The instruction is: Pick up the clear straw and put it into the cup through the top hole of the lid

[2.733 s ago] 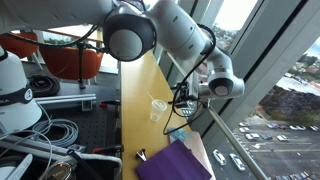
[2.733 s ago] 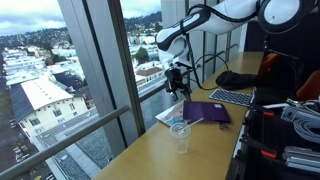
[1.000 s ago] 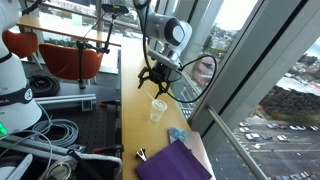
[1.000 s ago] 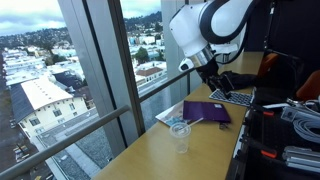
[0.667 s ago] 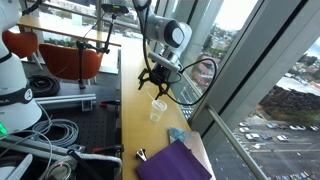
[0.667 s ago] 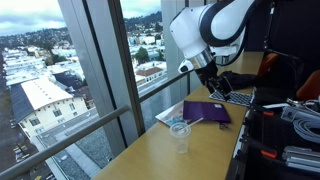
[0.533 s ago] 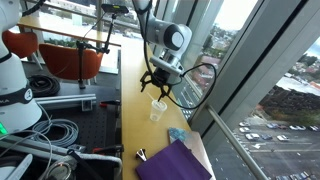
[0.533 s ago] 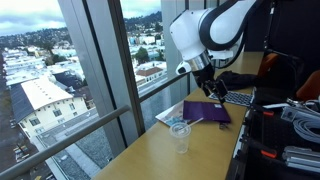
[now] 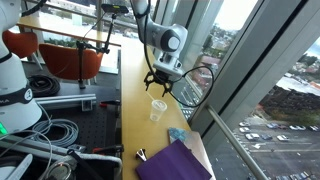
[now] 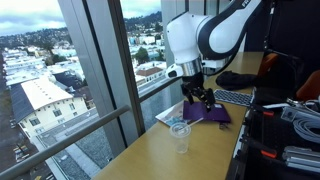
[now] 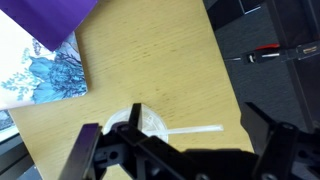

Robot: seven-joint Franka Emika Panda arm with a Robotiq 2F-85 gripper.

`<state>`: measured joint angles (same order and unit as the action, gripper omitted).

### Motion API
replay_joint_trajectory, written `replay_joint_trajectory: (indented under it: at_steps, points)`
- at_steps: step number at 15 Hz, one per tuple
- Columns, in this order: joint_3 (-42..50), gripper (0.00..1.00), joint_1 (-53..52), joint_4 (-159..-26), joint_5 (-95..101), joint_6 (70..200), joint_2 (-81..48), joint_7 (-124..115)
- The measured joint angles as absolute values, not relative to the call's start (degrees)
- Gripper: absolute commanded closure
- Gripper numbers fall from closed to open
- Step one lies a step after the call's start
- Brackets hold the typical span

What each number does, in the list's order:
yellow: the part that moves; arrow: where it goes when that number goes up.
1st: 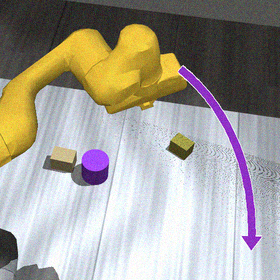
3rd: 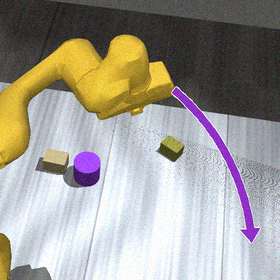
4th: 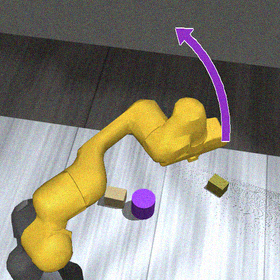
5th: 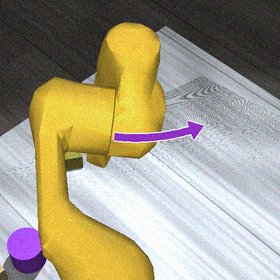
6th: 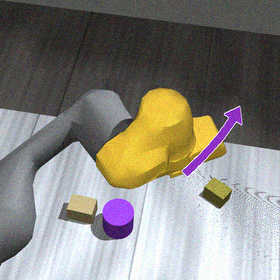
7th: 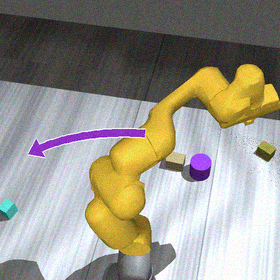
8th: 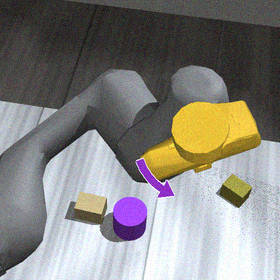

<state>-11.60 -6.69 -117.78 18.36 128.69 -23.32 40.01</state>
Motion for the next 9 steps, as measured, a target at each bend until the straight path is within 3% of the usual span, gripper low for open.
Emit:
replay_joint_trajectory:
  at_steps: [9]
  points:
    - [-13.1,0.0,-7.6,-116.7,18.4,132.2,-25.2,47.8]
